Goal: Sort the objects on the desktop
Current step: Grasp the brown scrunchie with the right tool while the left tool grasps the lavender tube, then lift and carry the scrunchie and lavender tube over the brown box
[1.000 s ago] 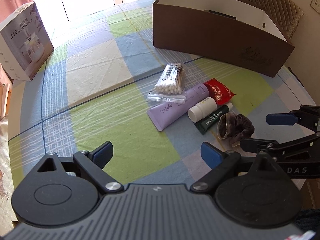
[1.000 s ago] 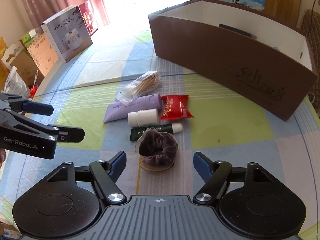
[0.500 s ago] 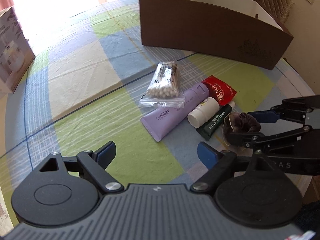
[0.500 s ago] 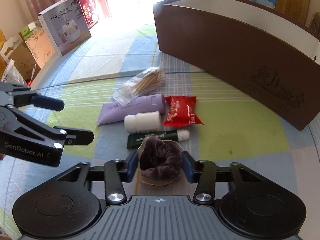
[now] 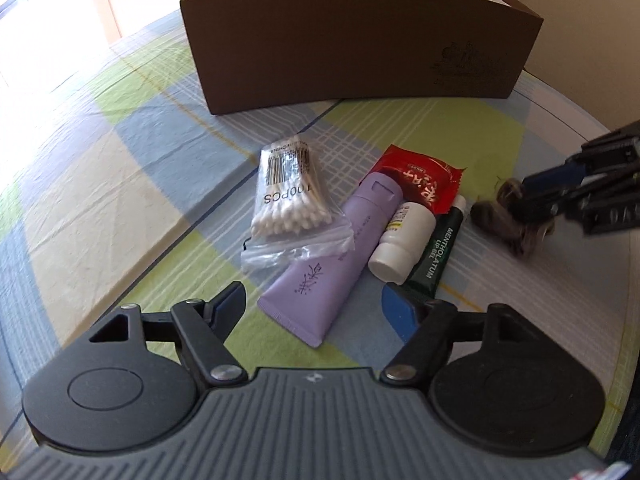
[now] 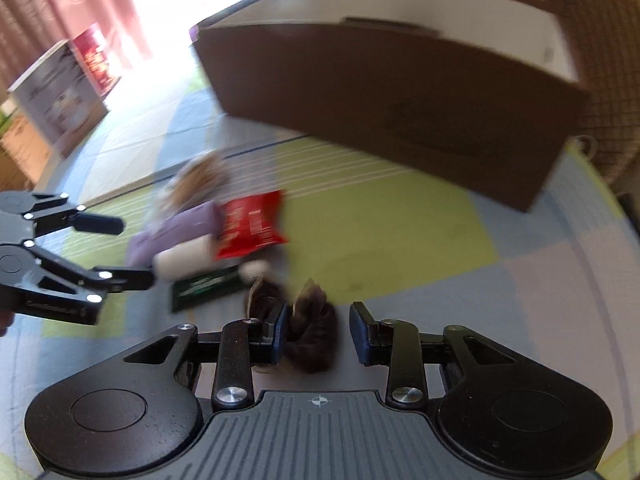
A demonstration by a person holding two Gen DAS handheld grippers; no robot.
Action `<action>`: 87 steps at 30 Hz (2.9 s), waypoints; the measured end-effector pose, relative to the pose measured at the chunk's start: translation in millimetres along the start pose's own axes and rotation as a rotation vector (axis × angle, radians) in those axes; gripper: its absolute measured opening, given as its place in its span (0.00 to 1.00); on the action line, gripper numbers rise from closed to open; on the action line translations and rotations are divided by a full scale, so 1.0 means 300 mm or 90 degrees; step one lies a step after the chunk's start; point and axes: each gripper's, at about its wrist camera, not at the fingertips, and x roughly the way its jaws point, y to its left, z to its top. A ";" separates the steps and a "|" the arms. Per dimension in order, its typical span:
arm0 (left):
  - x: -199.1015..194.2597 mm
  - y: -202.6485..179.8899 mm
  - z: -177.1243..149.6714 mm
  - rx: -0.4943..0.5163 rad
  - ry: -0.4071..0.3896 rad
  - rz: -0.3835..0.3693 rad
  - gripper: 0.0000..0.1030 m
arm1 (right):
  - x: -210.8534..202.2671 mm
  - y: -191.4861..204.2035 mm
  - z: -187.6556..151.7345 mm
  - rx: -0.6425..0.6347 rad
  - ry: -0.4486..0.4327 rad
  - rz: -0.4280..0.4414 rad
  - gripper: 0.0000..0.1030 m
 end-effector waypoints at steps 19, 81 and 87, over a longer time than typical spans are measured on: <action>-0.040 -0.059 -0.081 -0.082 0.028 -0.005 0.34 | -0.111 -0.213 -0.042 0.096 -0.014 -0.020 0.34; -0.266 -0.143 -0.089 -0.380 0.000 0.185 0.27 | -0.097 -0.099 0.045 -0.141 -0.034 0.099 0.22; -0.284 -0.162 -0.082 -0.379 -0.010 0.182 0.27 | -0.102 -0.115 0.049 -0.140 -0.033 0.102 0.22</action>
